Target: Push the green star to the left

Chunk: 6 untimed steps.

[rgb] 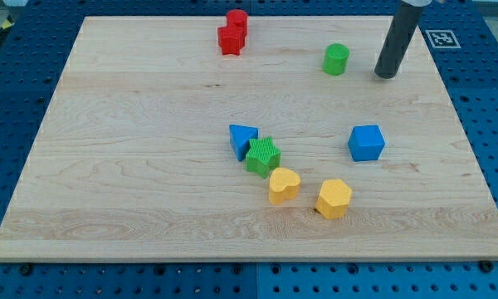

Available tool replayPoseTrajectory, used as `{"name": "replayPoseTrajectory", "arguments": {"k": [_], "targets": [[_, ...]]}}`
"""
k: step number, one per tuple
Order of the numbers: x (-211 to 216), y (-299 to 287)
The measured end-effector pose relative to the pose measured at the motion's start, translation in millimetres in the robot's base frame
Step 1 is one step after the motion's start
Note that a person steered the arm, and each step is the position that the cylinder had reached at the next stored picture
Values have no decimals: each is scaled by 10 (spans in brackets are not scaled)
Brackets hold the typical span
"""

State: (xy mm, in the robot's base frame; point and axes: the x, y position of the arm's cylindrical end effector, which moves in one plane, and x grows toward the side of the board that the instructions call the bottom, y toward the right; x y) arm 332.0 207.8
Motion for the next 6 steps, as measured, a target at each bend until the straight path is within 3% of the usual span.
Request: {"name": "replayPoseTrajectory", "arguments": {"k": [4, 6], "targets": [[-165, -1400], [-14, -1643]]}}
